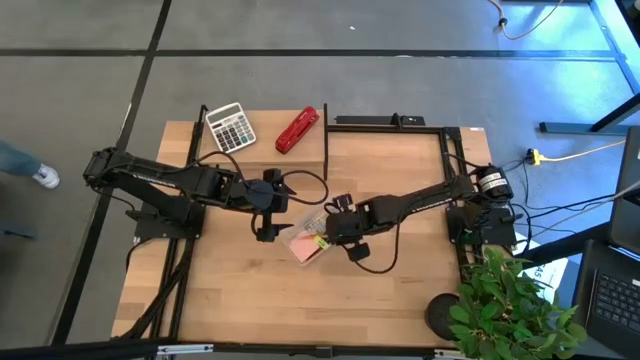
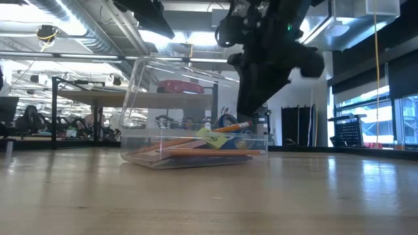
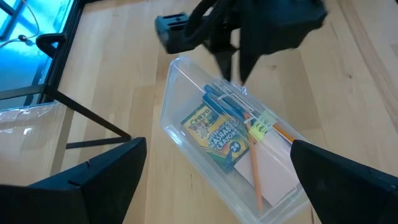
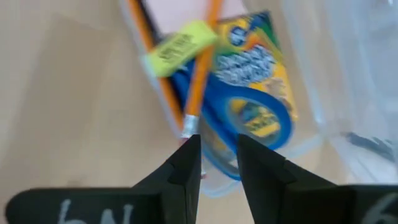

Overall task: Pack school essentials
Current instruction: Close the transparent supply box

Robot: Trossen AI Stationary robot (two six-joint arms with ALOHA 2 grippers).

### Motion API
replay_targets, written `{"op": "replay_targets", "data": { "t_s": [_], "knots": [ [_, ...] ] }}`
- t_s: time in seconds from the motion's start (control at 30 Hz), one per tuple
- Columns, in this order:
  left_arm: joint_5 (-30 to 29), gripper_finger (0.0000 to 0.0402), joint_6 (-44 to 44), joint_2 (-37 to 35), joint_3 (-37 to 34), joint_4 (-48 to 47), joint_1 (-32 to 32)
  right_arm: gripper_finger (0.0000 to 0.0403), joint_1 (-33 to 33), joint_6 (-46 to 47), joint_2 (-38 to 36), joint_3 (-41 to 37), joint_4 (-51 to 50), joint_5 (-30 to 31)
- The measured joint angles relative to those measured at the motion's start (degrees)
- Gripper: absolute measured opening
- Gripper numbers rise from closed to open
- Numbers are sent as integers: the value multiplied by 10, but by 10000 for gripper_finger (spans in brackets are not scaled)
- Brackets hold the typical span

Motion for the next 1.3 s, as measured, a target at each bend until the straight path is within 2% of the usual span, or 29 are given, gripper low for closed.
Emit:
{"op": "replay_targets", "data": {
  "t_s": [0.23, 0.4, 0.57, 0.67, 0.8, 0.87, 1.0, 1.17, 1.3],
  "knots": [
    [0, 393, 0, 0, 0, 0, 0, 104, 20, 41, 0, 44, -67, -74],
    [0, 393, -13, 0, 0, 0, 0, 104, 37, 82, -3, 76, -124, -93],
    [-15, 393, -40, 0, 0, -2, 0, 104, 42, 121, -26, 110, -131, -91],
    [-35, 393, -54, 1, 0, -17, 0, 104, 37, 120, -34, 137, -128, -57],
    [-34, 393, -74, 2, -14, -9, -2, 104, 14, 115, -36, 158, -96, 12],
    [-32, 393, -78, 2, -22, -13, -7, 104, -3, 99, -36, 160, -81, 22],
    [-7, 393, -89, 2, -37, -9, -21, 104, -39, 71, -36, 160, -35, 20],
    [-10, 393, -91, 2, -52, 13, -31, 104, -83, 70, -36, 153, -10, 14],
    [-15, 393, -118, 2, -78, 32, -31, 104, -107, 74, -35, 107, 7, -49]
  ]
}}
